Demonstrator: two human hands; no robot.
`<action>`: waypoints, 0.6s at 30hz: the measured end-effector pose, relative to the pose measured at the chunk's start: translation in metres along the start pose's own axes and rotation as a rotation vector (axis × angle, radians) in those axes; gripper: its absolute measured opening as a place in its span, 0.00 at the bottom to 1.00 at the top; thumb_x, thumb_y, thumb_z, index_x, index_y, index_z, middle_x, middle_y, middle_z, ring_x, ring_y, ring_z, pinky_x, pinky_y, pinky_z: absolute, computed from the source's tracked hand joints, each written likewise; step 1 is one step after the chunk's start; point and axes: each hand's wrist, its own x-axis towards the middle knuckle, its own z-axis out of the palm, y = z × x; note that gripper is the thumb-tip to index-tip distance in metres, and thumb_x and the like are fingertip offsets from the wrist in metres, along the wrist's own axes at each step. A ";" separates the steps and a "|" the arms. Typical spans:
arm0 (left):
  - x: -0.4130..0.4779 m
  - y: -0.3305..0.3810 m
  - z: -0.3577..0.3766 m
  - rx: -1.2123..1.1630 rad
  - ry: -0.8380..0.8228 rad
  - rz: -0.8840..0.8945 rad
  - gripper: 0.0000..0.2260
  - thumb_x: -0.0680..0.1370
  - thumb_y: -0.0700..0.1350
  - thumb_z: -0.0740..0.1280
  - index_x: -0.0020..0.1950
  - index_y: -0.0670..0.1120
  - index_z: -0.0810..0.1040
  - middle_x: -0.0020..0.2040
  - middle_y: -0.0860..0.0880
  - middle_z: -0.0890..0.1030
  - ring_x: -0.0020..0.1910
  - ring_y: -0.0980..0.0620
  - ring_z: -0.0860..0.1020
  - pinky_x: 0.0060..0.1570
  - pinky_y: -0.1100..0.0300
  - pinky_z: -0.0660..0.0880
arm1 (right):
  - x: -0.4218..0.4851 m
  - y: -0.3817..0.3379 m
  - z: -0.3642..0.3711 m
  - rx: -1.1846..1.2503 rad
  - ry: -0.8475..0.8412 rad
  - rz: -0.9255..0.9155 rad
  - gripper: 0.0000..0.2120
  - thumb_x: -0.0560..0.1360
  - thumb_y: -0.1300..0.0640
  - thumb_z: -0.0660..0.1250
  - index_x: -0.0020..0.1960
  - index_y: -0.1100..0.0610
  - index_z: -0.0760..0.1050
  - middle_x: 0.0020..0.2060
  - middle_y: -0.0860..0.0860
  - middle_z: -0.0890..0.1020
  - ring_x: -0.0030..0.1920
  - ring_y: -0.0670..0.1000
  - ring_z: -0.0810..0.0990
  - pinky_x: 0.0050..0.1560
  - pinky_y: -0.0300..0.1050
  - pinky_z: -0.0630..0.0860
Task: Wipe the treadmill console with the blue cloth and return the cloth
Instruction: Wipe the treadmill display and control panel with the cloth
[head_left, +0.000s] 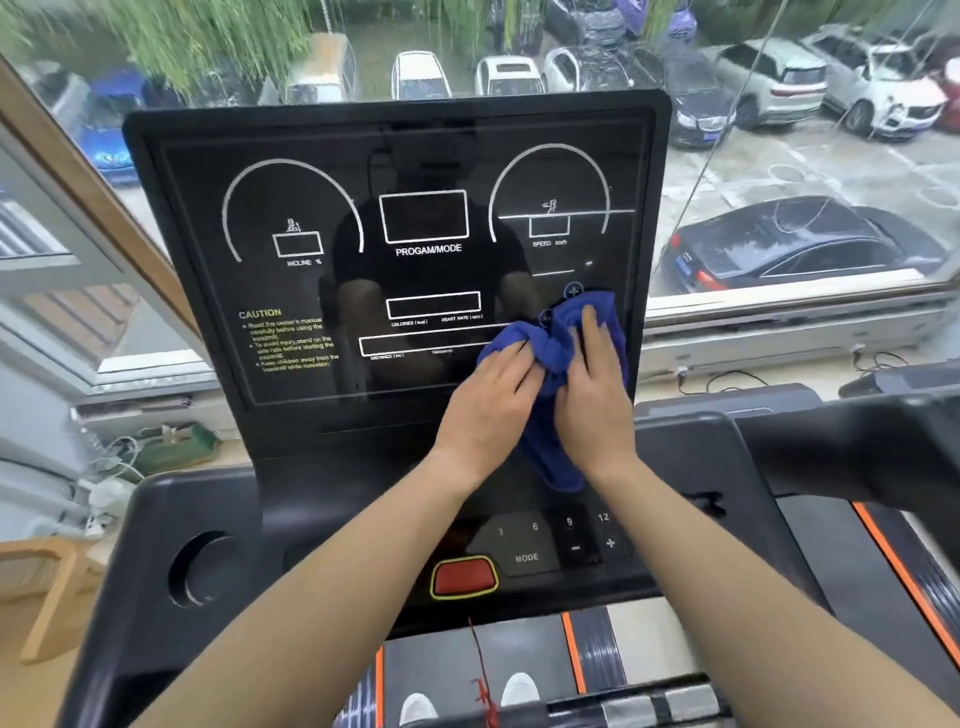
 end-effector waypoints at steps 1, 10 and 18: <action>-0.013 -0.009 0.001 0.054 -0.059 0.026 0.16 0.79 0.37 0.64 0.66 0.39 0.77 0.66 0.41 0.78 0.65 0.42 0.76 0.67 0.50 0.72 | -0.008 -0.009 0.015 0.016 -0.051 -0.013 0.30 0.80 0.64 0.57 0.80 0.60 0.53 0.80 0.56 0.55 0.79 0.56 0.54 0.76 0.41 0.56; -0.164 -0.130 -0.063 0.310 -0.090 -0.215 0.18 0.76 0.36 0.66 0.66 0.36 0.75 0.63 0.36 0.79 0.63 0.37 0.77 0.65 0.45 0.74 | -0.024 -0.130 0.110 -0.345 -0.375 -0.749 0.33 0.80 0.53 0.56 0.80 0.59 0.44 0.80 0.53 0.45 0.80 0.55 0.44 0.77 0.51 0.39; -0.217 -0.139 -0.108 0.185 -0.145 -0.583 0.07 0.72 0.49 0.64 0.39 0.46 0.76 0.36 0.48 0.79 0.33 0.44 0.80 0.26 0.55 0.71 | -0.068 -0.193 0.148 -0.268 -0.617 -0.854 0.24 0.81 0.55 0.59 0.75 0.58 0.67 0.80 0.52 0.58 0.80 0.54 0.53 0.78 0.53 0.45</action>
